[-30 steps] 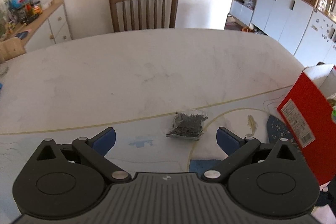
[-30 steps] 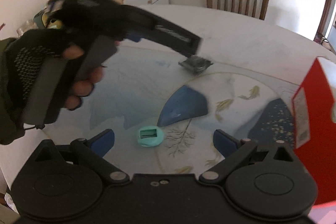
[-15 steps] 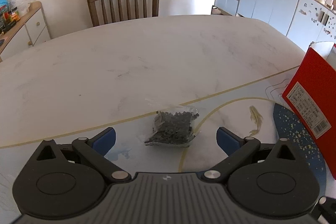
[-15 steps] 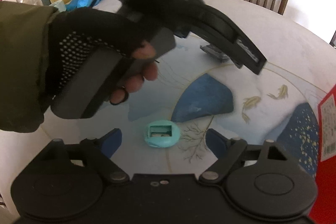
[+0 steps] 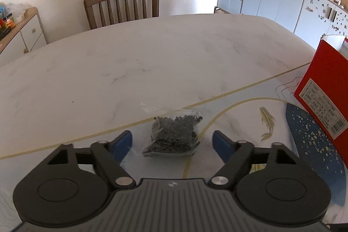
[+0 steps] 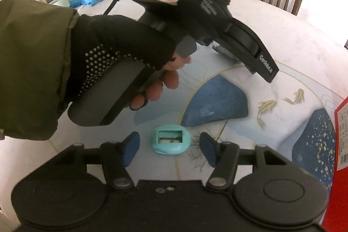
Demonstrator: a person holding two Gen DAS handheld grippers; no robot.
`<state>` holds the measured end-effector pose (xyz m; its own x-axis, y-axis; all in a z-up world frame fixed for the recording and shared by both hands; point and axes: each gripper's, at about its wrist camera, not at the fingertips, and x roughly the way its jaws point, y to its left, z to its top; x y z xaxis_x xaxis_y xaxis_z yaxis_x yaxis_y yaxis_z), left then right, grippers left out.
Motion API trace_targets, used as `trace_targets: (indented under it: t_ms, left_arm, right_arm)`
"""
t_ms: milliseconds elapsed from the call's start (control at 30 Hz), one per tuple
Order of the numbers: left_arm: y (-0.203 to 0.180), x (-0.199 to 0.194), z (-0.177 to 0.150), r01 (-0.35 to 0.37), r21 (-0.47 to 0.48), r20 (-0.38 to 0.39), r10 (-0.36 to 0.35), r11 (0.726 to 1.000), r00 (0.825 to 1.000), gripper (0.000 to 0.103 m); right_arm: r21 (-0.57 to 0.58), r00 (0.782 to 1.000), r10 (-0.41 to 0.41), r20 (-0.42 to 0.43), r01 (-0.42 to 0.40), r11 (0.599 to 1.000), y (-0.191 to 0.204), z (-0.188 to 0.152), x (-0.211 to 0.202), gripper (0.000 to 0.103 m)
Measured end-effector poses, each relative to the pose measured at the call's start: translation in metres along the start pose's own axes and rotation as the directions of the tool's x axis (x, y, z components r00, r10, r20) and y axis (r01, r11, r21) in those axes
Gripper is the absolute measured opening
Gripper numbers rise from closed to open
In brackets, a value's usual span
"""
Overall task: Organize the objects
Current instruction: 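Grasp the black bead bag with the left gripper while the right grasps the teal round case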
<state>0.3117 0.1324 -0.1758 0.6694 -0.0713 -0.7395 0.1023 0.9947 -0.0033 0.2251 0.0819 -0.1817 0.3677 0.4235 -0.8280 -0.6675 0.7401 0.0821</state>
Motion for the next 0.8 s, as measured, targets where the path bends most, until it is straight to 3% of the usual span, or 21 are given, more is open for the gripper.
trace_targets:
  t_ms: [333, 800]
  left_arm:
    - [0.001, -0.002, 0.001, 0.007, 0.006, 0.002, -0.007, 1.000, 1.000, 0.043]
    - [0.000, -0.021, 0.008, -0.043, 0.028, -0.021, 0.043, 0.999, 0.999, 0.038]
  right_arm:
    - [0.005, 1.000, 0.004, 0.003, -0.004, 1.000, -0.001, 0.002, 0.000, 0.038]
    - [0.073, 0.998, -0.036, 0.046, 0.033, 0.997, -0.014, -0.005, -0.035, 0.037]
